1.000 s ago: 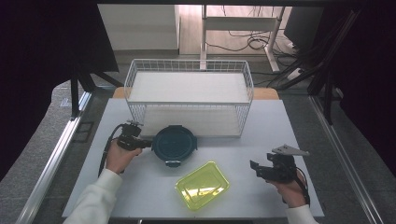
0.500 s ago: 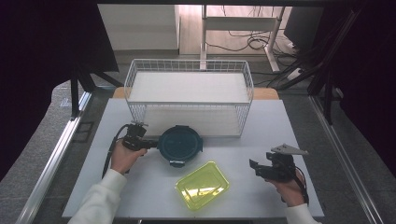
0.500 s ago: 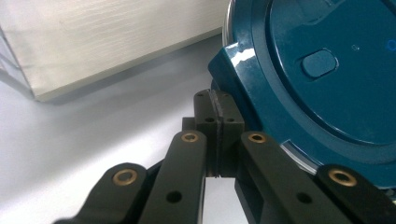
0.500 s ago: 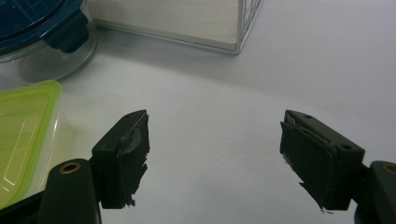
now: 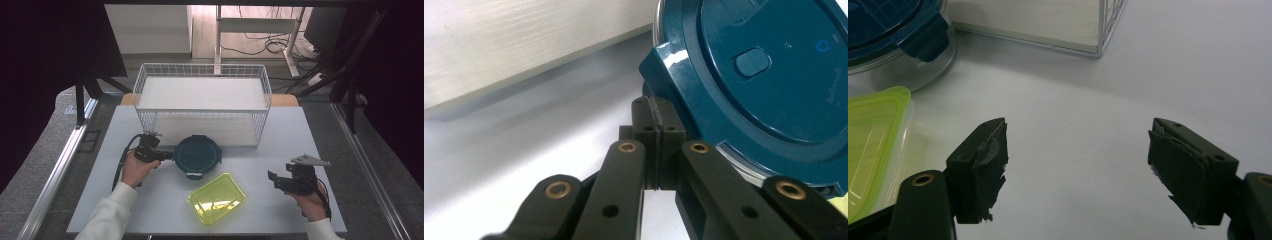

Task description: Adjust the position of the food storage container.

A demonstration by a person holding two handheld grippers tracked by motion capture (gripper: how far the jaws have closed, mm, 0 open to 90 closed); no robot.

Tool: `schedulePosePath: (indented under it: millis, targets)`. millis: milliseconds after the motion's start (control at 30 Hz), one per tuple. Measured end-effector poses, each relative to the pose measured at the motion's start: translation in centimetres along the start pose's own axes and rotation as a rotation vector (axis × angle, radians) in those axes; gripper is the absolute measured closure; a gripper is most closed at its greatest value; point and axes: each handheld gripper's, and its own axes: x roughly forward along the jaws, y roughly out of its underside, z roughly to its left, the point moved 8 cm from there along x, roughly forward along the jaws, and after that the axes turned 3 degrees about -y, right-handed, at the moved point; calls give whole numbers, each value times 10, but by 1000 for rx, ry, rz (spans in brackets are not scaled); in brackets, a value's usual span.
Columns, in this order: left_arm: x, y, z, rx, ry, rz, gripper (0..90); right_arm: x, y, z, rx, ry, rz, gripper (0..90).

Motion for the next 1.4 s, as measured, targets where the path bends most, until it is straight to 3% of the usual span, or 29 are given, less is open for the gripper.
schedulePosePath:
  millis: [500, 733, 867, 967, 1033, 1067, 1100, 1167, 1233, 1400]
  targets:
    - [2, 0, -9, -4, 0, 3, 900, 0, 0, -1, 4, 2, 2, 238]
    - [1, -1, -8, -9, 23, -4, 900, -2, -2, -1, 7, 3, -8, 237]
    - [-11, -3, -3, -34, 5, -57, 900, -5, -6, 1, 10, -9, -20, 236]
    - [-26, -4, -6, -14, -9, -107, 900, -5, -9, 2, 20, -25, -26, 236]
    - [-36, -4, -11, 0, -5, -142, 865, -5, -10, 3, 26, -29, -29, 236]
    - [-41, -3, -13, 6, -14, -157, 730, -5, -12, 6, 23, -30, -31, 235]
    - [-44, -3, -14, 8, -34, -169, 730, -5, -12, 6, 23, -30, -31, 235]
    - [-49, 0, -14, 16, -89, -162, 515, -7, -14, 10, 20, -38, -37, 235]
    - [-53, 1, -14, 1, -79, -174, 370, -8, -18, 16, 19, -54, -46, 233]
    - [-59, 5, -11, -33, -53, -185, 272, -8, -19, 26, -6, -72, -37, 233]
